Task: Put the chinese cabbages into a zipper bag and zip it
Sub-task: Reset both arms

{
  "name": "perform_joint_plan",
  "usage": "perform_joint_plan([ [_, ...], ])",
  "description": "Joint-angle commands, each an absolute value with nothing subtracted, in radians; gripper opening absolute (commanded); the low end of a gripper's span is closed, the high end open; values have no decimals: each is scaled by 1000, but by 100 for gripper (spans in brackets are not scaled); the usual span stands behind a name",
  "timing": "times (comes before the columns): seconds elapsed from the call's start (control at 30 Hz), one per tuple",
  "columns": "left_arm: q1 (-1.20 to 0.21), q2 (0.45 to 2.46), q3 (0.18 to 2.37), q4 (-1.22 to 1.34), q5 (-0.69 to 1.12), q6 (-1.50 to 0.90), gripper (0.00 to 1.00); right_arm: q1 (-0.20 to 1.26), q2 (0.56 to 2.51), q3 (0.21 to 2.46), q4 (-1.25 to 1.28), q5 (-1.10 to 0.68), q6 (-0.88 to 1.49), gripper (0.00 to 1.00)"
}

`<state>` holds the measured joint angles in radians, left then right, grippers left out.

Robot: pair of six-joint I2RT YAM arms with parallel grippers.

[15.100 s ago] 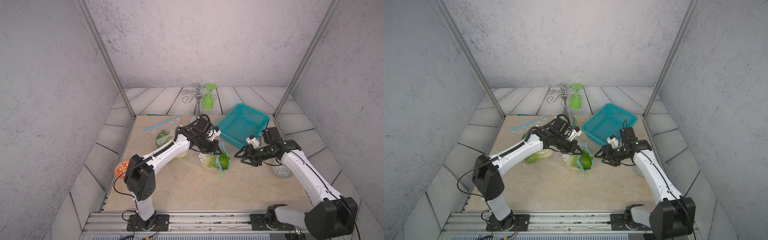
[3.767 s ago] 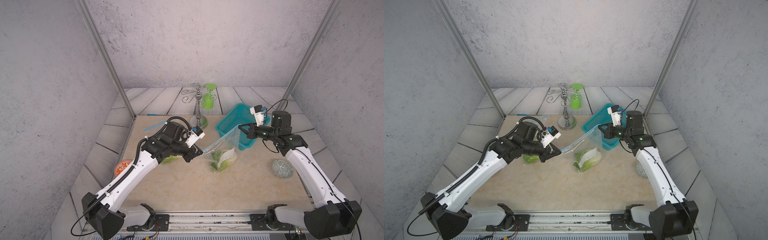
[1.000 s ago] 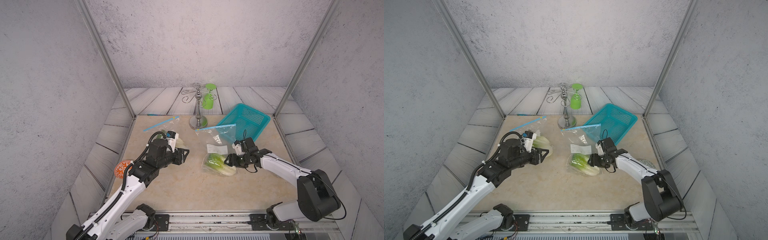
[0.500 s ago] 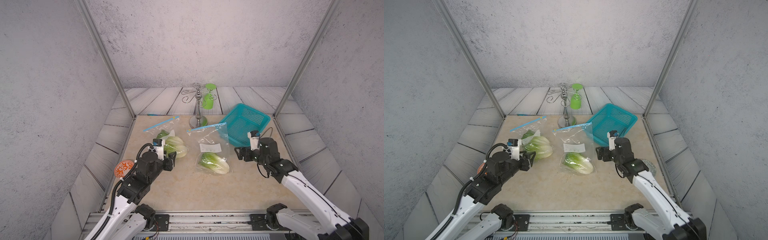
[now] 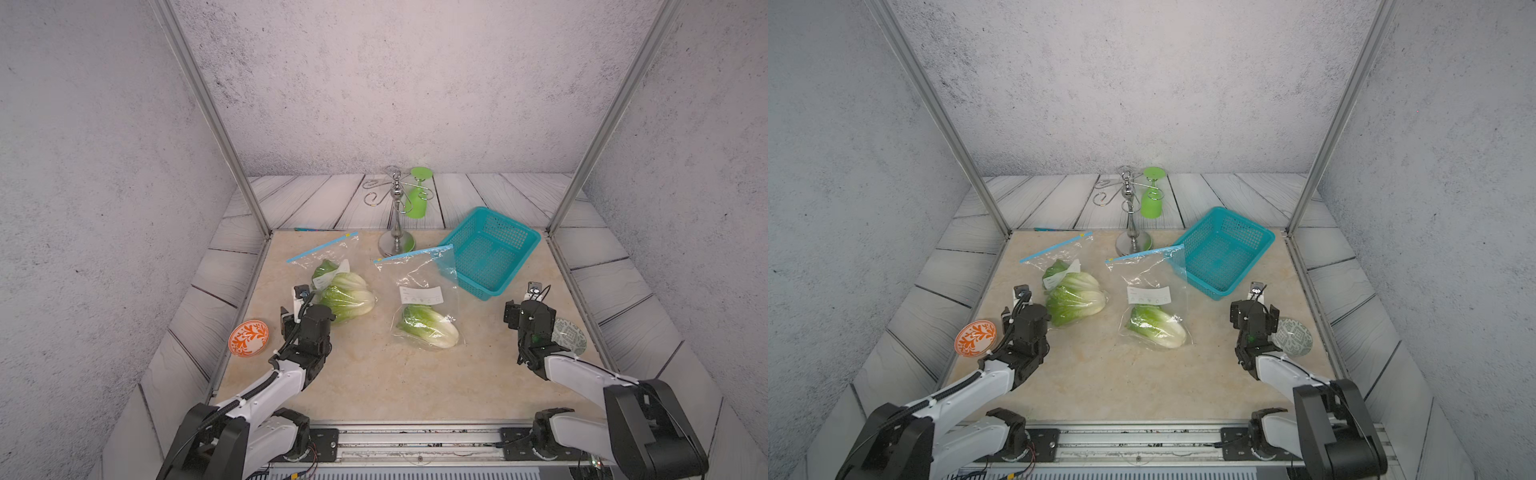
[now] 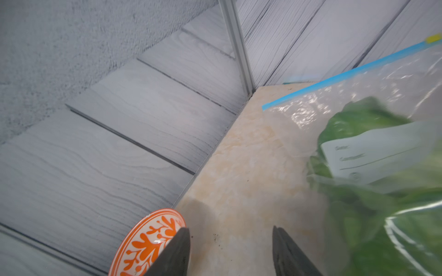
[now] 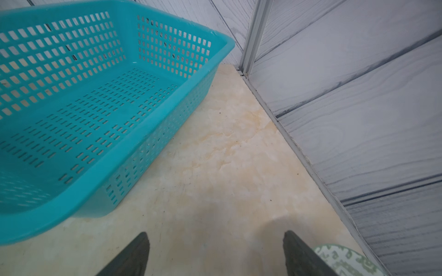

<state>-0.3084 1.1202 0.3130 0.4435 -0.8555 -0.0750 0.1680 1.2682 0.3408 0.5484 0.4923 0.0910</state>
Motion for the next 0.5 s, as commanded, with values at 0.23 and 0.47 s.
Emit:
perform_joint_plan([
  [0.23,-108,1397,273,977,-450,-41,67,138,1485,331,943,300,-20,89],
  [0.47,-51,1559,365,970,-331,-55,99,105,1525,398,840,274,18,93],
])
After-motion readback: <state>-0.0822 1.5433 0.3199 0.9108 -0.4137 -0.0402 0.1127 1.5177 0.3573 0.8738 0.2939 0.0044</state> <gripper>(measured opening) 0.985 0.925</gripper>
